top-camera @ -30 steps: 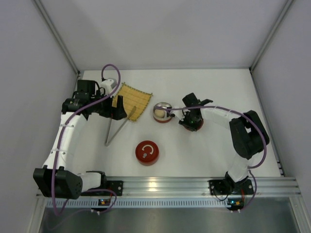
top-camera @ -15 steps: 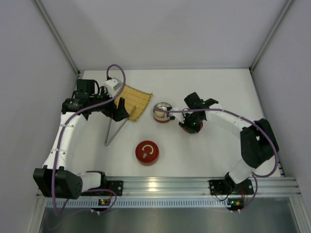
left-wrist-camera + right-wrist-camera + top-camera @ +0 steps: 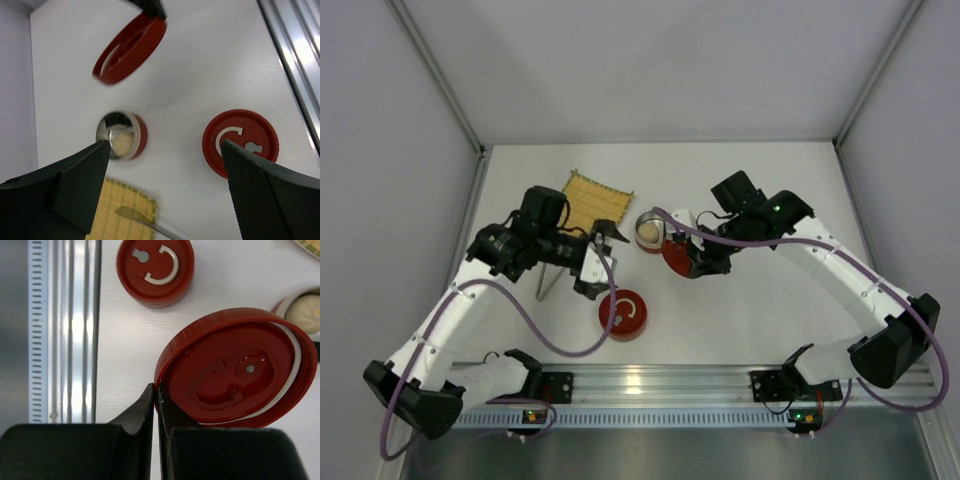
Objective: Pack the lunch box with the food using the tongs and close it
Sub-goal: Pick up the box lid from the center of the board.
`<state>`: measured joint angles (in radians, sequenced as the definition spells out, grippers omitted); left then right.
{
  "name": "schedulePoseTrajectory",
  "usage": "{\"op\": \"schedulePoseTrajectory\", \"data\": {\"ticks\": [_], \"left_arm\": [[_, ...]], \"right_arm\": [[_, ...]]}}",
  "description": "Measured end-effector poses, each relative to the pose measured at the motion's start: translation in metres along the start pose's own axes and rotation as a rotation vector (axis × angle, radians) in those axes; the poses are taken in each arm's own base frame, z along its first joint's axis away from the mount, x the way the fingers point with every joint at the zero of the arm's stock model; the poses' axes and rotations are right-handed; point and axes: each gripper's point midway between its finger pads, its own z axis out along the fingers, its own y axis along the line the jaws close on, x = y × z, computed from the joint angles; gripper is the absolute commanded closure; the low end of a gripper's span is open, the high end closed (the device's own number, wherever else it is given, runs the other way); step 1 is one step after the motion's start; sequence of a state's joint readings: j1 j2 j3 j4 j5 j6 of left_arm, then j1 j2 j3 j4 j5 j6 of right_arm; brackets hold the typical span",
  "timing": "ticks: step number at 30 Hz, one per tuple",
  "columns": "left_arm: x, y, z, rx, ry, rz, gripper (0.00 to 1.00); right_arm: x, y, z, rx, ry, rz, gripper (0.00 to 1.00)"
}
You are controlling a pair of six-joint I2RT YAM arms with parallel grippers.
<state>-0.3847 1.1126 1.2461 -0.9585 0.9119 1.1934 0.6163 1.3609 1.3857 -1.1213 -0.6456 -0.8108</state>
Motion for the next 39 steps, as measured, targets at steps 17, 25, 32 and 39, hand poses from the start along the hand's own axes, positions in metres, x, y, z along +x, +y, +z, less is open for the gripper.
{"op": "schedulePoseTrajectory", "data": {"ticks": [17,25,32,39], "left_arm": [[-0.054,-0.048,0.052,0.192,-0.017,0.489,0.1],[-0.05,-0.031,0.062,0.12,0.005,0.497,0.26],[-0.043,-0.032,0.07,0.134,0.011,0.489,0.48],[-0.04,-0.038,0.074,0.158,0.013,0.49,0.78]], "right_arm": [[-0.055,0.061,0.01,-0.196,-0.114,0.005,1.0],[-0.062,0.071,0.01,-0.232,-0.129,-0.008,1.0],[-0.069,0.077,0.009,-0.247,-0.138,-0.029,1.0],[-0.07,0.08,0.013,-0.265,-0.127,-0.03,1.0]]}}
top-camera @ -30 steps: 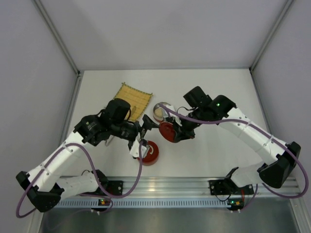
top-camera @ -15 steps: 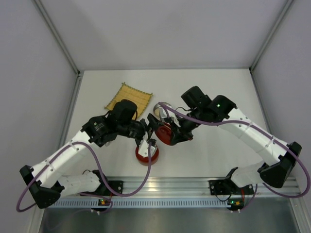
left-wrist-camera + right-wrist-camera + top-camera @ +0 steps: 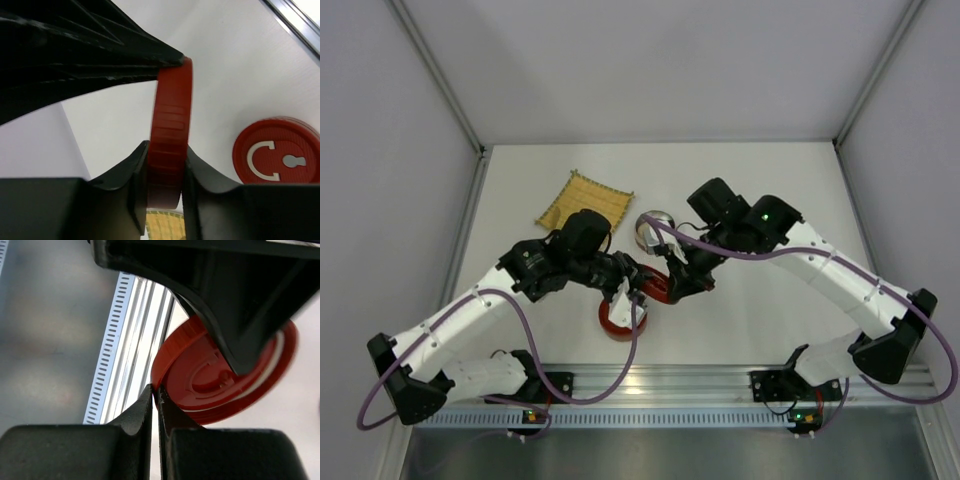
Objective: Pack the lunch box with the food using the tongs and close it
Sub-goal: Pick up the box lid from the center of the board.
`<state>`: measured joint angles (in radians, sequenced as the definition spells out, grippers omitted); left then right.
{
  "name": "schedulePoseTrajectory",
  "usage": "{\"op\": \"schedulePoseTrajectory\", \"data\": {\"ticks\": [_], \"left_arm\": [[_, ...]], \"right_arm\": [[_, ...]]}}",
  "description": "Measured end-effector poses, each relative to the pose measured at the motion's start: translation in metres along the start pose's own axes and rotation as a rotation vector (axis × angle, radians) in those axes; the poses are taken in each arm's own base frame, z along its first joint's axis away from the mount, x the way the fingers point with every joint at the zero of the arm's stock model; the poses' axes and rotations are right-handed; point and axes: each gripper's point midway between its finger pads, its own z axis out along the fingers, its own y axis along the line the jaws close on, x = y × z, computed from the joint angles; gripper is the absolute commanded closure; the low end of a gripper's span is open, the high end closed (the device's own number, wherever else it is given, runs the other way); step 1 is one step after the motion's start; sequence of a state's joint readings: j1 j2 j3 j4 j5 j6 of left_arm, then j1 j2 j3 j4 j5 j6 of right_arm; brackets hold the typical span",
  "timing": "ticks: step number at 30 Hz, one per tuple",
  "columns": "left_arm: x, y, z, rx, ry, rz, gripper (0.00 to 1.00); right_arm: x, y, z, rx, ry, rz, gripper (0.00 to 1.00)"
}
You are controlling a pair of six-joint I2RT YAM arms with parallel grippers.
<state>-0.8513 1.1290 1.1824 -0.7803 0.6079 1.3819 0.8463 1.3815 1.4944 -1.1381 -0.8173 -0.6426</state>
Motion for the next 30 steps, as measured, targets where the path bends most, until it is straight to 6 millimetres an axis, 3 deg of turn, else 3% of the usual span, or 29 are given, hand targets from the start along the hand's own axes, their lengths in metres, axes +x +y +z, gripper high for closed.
{"op": "schedulePoseTrajectory", "data": {"ticks": [2,6,10,11,12,14,17,19,21,24,30], "left_arm": [[0.0,-0.01,0.001,0.033,0.005,-0.03,1.0],[0.0,-0.011,0.001,0.029,0.01,-0.072,1.0],[0.003,-0.013,0.0,0.011,0.028,-0.143,1.0],[0.003,-0.01,-0.001,-0.003,0.032,-0.162,1.0],[0.002,-0.008,-0.002,-0.019,0.035,-0.191,1.0],[0.001,-0.003,-0.004,-0.059,0.041,-0.266,1.0],[0.004,0.006,-0.008,-0.143,0.064,-0.432,1.0],[0.01,0.014,-0.011,-0.213,0.1,-0.572,1.0],[0.018,0.026,-0.016,-0.294,0.14,-0.758,1.0],[0.032,0.05,-0.023,-0.405,0.156,-0.954,1.0],[0.084,0.081,-0.059,-0.64,0.114,-1.391,1.0]], "right_arm": [[0.002,-0.001,-0.001,0.005,0.011,0.007,1.0],[0.003,-0.002,-0.001,0.015,0.019,0.01,1.0],[0.003,-0.009,-0.007,0.057,0.026,0.03,0.75],[0.0,-0.013,-0.01,0.076,0.022,0.036,0.59],[-0.003,-0.022,-0.017,0.108,0.007,0.045,0.52],[-0.016,-0.047,-0.045,0.207,-0.054,0.075,0.34],[-0.027,-0.092,-0.109,0.412,-0.182,0.136,0.22],[-0.025,-0.115,-0.15,0.554,-0.247,0.179,0.01],[-0.023,-0.122,-0.167,0.634,-0.283,0.195,0.01],[-0.024,-0.114,-0.174,0.674,-0.309,0.223,0.01],[-0.038,-0.117,-0.185,0.662,-0.423,0.287,0.06]]}}
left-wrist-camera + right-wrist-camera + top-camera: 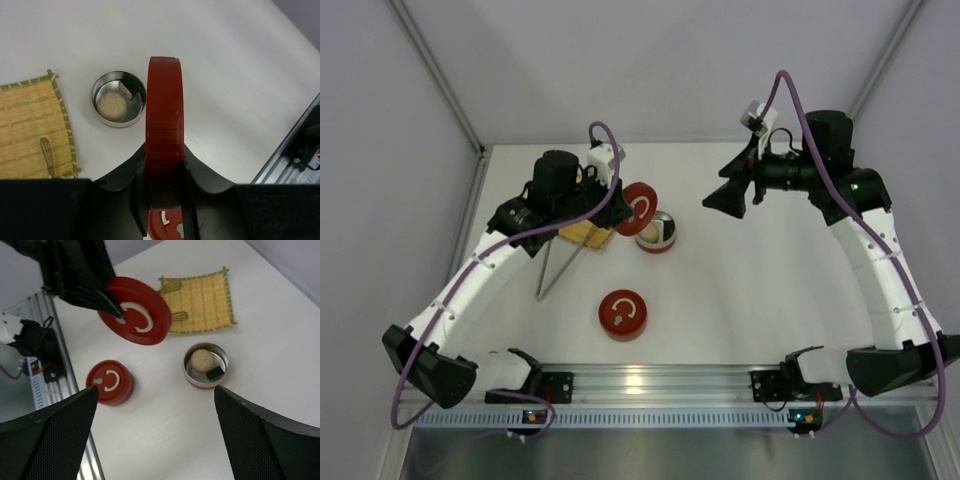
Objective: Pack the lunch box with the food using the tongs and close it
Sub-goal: Pick up the box lid from the center of the board.
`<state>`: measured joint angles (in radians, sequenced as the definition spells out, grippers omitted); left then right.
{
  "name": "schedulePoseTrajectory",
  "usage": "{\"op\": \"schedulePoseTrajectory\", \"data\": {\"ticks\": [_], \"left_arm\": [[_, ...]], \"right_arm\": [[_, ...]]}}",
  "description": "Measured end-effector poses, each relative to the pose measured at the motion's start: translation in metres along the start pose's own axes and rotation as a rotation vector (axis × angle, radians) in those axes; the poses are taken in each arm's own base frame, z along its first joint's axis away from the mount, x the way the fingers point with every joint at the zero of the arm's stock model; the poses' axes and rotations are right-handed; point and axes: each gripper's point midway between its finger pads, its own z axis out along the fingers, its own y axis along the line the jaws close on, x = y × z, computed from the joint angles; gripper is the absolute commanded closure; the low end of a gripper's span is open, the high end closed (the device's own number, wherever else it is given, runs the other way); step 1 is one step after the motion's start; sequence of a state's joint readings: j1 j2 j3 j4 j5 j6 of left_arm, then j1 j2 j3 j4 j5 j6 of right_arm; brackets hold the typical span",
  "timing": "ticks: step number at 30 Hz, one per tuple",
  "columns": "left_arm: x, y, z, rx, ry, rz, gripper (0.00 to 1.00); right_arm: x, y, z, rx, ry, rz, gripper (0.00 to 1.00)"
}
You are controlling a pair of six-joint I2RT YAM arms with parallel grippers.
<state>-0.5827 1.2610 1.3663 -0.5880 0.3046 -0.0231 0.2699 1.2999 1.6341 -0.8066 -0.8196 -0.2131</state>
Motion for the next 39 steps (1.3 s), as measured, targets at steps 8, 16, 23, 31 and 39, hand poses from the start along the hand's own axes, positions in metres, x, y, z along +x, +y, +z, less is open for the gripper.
{"op": "schedulePoseTrajectory", "data": {"ticks": [8,16,23,31,39], "left_arm": [[-0.003,-0.015,0.012,0.146,0.035,-0.267,1.0],[-0.006,-0.034,0.01,0.267,0.06,-0.382,1.0],[-0.005,-0.031,0.012,0.29,0.082,-0.462,1.0],[-0.002,-0.015,0.015,0.275,0.093,-0.535,1.0],[0.008,-0.004,0.019,0.261,0.118,-0.589,1.0]], "right_arm": [[0.007,0.009,0.036,-0.193,0.018,0.212,0.12],[0.023,0.032,0.075,-0.303,0.103,0.256,0.15],[0.026,0.04,0.088,-0.282,0.13,0.177,0.19],[0.034,0.031,0.095,-0.194,0.16,0.123,0.21],[0.035,0.031,0.095,-0.194,0.162,0.125,0.22]]}}
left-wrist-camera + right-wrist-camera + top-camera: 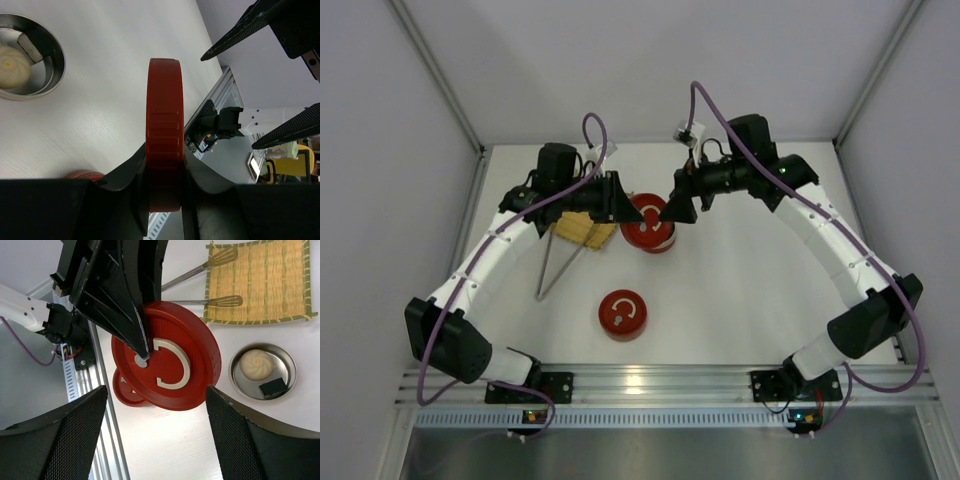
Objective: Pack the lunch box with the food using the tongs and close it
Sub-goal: Pick up the box lid from the center of the board.
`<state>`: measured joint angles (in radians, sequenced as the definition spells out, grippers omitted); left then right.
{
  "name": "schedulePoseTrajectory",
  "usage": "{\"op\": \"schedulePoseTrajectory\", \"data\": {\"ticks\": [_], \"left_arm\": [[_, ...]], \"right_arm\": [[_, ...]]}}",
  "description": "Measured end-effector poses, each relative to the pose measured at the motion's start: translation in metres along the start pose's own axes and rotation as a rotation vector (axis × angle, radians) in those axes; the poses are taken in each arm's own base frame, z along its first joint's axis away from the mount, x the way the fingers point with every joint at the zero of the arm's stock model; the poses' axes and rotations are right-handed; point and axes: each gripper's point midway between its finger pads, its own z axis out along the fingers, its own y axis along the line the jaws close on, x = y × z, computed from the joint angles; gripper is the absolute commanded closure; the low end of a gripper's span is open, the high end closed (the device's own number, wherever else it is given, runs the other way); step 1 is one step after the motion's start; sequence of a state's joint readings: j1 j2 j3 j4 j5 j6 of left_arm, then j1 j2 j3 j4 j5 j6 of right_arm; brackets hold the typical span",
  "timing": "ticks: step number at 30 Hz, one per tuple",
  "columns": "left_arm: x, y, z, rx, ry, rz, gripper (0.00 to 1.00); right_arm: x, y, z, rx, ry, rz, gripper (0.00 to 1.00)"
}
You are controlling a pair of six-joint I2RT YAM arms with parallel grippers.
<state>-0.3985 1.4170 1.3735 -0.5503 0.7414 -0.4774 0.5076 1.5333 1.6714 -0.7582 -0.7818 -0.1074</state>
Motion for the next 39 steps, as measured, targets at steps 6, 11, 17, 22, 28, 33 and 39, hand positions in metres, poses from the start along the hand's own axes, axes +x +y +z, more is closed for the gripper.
{"op": "schedulePoseTrajectory", "data": {"ticks": [6,11,17,22,28,33,39], "left_arm": [[0.001,-0.003,-0.001,0.017,0.008,-0.022,1.0],[0.002,-0.005,-0.001,0.03,0.015,-0.035,1.0],[0.003,-0.008,-0.001,0.046,0.021,-0.053,1.0],[0.002,-0.007,-0.002,0.042,0.019,-0.068,1.0],[0.002,-0.005,-0.003,0.042,0.018,-0.077,1.0],[-0.004,0.001,-0.006,0.034,-0.003,-0.079,1.0],[-0.003,0.013,-0.005,0.002,-0.014,-0.096,1.0]], "right_arm": [[0.002,0.009,0.003,-0.033,0.008,0.003,0.23],[0.007,0.014,0.012,-0.054,0.03,0.003,0.23],[0.016,0.012,0.025,-0.033,0.07,-0.012,0.22],[0.02,0.015,0.032,-0.005,0.092,-0.049,0.25],[0.024,0.02,0.034,-0.033,0.107,-0.039,0.35],[0.022,0.038,0.033,-0.132,0.095,-0.026,0.45],[0.017,0.058,0.029,-0.244,0.077,-0.001,0.51]]}}
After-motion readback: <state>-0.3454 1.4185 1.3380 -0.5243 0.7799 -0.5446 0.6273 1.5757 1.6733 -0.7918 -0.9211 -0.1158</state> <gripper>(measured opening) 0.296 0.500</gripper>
